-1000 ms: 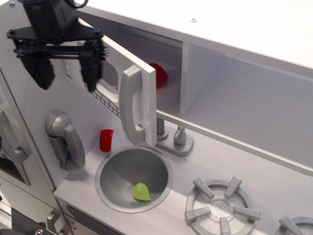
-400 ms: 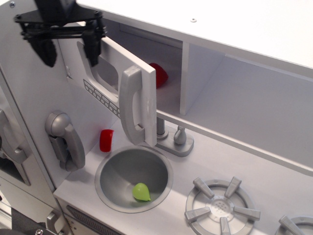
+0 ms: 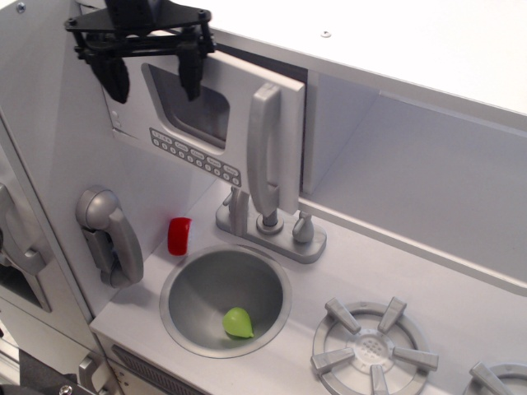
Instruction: Close microwave
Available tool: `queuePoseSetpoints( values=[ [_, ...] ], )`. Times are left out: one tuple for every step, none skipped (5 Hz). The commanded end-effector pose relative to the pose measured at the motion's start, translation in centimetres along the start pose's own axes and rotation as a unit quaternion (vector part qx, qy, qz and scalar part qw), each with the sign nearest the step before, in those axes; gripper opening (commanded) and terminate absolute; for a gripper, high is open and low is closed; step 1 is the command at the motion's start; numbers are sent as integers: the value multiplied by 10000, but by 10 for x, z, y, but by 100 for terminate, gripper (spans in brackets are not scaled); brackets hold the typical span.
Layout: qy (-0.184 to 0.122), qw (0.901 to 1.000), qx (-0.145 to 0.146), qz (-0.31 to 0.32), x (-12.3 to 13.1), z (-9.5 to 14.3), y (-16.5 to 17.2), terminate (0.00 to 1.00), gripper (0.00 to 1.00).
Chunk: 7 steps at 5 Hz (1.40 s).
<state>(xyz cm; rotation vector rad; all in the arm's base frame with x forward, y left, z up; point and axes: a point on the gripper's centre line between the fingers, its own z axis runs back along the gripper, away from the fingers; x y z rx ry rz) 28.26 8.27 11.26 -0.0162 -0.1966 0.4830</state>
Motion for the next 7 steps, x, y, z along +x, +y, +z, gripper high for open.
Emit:
queuePoseSetpoints(
  values=[
    [-479,9984,-290,-99,9,21,-12,0,100],
    [-622,9973,-352,-160,7,19,-9,0,100],
    [239,9995,155,130,-13,17,14,0,100],
    [803,9949,601,70,-41,21,36,0,100],
    [880,9945,478,-304,-58,21,39,0,100],
    [880,9945,478,-304,-58,21,39,0,100],
    [880,9945,478,-304,-58,21,39,100,100]
  ],
)
